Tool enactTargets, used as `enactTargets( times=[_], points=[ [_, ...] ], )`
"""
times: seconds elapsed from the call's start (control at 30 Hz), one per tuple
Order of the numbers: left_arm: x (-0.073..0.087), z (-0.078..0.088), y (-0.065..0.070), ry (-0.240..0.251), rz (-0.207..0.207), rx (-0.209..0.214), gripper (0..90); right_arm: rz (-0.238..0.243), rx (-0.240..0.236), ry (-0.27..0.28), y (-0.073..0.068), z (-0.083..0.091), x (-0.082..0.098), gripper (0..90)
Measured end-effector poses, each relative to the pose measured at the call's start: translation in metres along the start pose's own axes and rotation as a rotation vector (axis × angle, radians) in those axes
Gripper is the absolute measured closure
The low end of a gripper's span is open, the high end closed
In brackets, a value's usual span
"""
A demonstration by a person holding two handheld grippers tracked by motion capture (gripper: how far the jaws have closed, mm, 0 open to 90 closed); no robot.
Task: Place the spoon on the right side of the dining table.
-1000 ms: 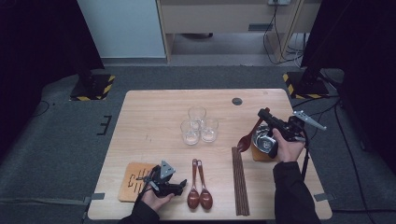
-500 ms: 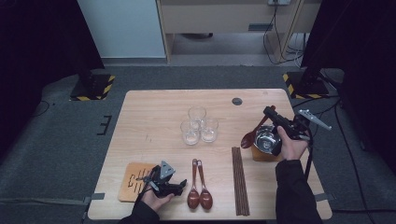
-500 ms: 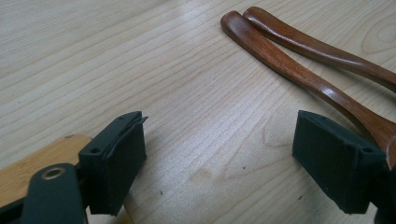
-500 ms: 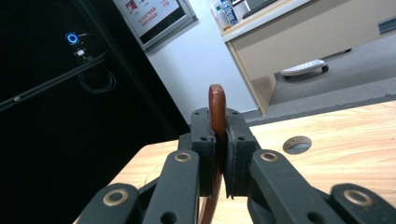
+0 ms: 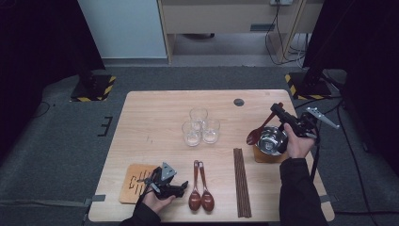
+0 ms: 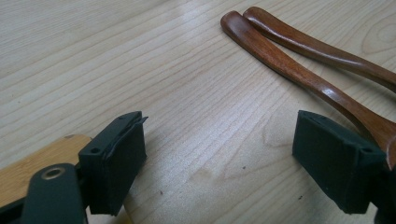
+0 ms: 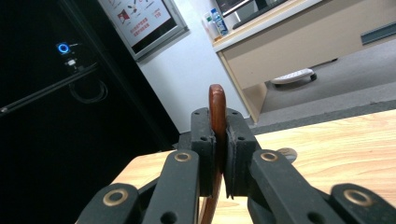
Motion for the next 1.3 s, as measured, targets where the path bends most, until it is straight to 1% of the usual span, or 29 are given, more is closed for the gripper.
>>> enactTargets(
  times=[0.6,0.7,0.93,1.1,1.3],
  points=[
    [0.000,0.000,0.000,0.000,0.001,-0.001,16.2,-0.021,0.073,0.033,0.027,0.007,-0.011,84.7],
    [0.000,0.000,0.000,0.000,0.001,-0.001,16.2,-0.023,0.091,0.031,0.033,0.007,-0.012,84.6],
    [0.000,0.000,0.000,0.000,0.001,-0.001,16.2,-0.021,0.116,0.027,0.042,0.007,-0.011,84.6],
    [0.000,0.000,0.000,0.000,0.000,-0.001,16.2,-0.033,0.133,0.026,0.048,0.006,-0.010,84.6],
    [0.000,0.000,0.000,0.001,0.001,-0.002,16.2,-0.031,0.160,0.016,0.055,0.006,-0.009,84.6]
  ],
)
Point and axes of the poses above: each handheld gripper's, and its own axes: z roughly backward along the jaws, x roughly out of its underside, y roughly to its right, the point moved 8 cm from there along -z, roughly forward along the jaws, and after that the axes turned 8 degrees about -x, right-handed, at the moved point
